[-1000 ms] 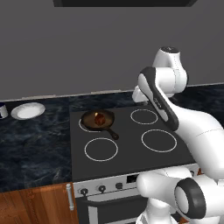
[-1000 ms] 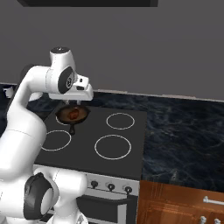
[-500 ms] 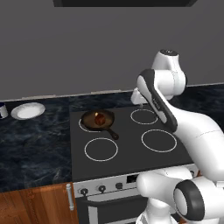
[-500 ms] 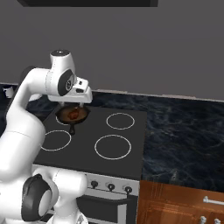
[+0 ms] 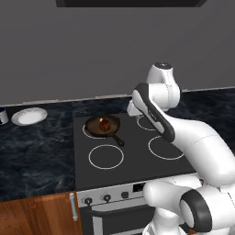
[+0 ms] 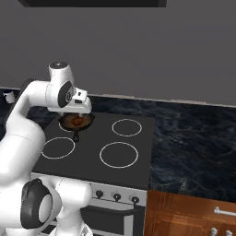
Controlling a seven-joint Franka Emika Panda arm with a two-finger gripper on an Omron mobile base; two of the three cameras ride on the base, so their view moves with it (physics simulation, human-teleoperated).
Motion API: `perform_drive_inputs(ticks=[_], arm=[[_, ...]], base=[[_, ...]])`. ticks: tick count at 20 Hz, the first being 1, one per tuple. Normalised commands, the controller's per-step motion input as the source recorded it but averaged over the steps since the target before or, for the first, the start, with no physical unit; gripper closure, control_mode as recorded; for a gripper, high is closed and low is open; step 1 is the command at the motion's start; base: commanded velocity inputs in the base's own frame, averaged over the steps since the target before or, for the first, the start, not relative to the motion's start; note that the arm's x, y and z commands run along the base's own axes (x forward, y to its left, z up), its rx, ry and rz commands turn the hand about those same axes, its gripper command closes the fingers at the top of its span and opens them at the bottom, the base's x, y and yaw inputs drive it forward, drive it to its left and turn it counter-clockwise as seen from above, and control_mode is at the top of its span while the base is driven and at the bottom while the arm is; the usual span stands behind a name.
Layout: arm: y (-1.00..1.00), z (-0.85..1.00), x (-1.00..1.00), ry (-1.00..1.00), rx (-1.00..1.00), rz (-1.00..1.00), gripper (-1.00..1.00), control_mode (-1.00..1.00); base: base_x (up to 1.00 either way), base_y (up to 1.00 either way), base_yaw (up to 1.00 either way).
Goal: Pick up the pan with the steak in it and place it on the dining table. Then place the steak on the plate.
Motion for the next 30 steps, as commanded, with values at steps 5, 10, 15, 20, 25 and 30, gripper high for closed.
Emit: perform_drive_inputs(ticks=[5,10,15,20,25,30], arm=[[0.34,-0.45,0.34,0.00,0.01,0.00,-1.00,-1.00],[0.27,-0.46,0.36,0.00,0.02,0.00,-1.00,-1.00],[0.19,-0.38,0.31,0.00,0.02,0.00,-1.00,-1.00],[0.15,-0.33,0.30,0.00,0.01,0.00,-1.00,-1.00],[0.12,-0.33,0.32,-0.01,0.00,0.00,-1.00,-1.00],[0.03,-0.31,0.28,-0.01,0.00,0.00,-1.00,-1.00]], base=[[0.00,0.00,0.00],[0.00,0.00,0.00],[0.00,0.00,0.00],[0.00,0.00,0.00],[0.00,0.00,0.00],[0.00,0.00,0.00]])
